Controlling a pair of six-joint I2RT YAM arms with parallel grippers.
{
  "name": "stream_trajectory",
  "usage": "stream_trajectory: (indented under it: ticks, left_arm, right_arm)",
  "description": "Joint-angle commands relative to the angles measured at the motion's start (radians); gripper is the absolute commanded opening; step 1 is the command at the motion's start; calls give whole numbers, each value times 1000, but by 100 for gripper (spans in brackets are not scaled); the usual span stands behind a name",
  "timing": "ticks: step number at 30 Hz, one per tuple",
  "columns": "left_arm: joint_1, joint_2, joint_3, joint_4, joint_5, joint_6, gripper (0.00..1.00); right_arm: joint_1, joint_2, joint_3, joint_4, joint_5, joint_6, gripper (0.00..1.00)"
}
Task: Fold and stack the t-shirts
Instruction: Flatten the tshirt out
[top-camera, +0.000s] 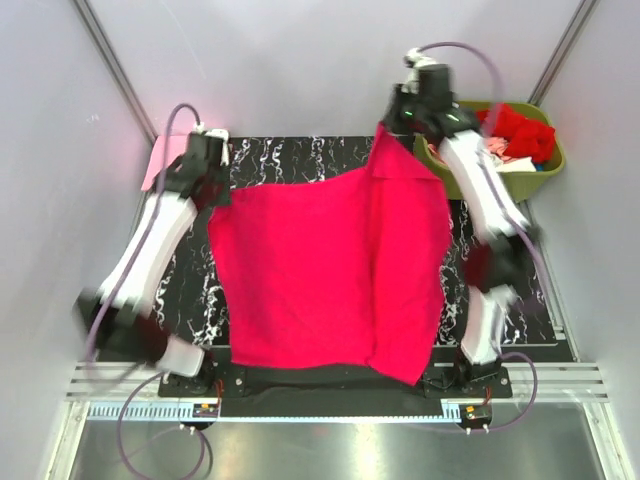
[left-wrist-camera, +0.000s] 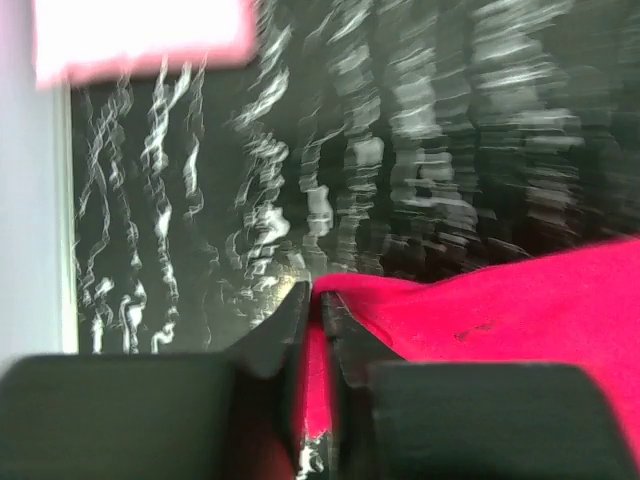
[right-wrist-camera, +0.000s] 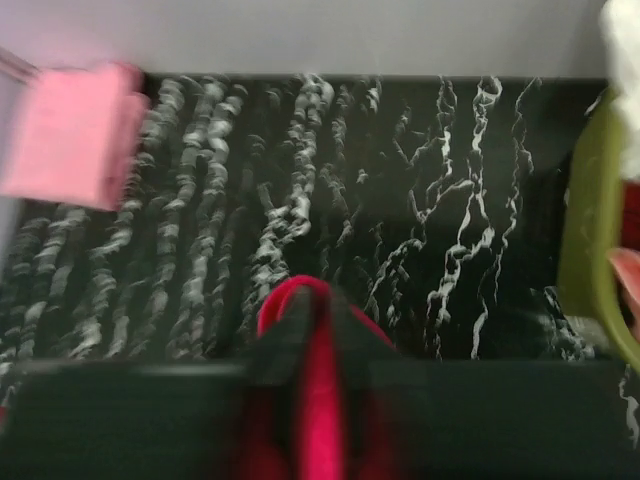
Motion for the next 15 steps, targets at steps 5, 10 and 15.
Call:
stream_trajectory:
  ticks: [5,10,15]
  left_arm:
    - [159,458,230,-7,57,-89,76]
    - [155,372,188,-13,55,-98,88]
    - [134,205,3,-2,77,-155,88]
  right_arm:
    - [3,788,1006,-475,59,78,99]
    - [9,289,115,-19,35,121,100]
    - [28,192,-44,-37,15,132,100]
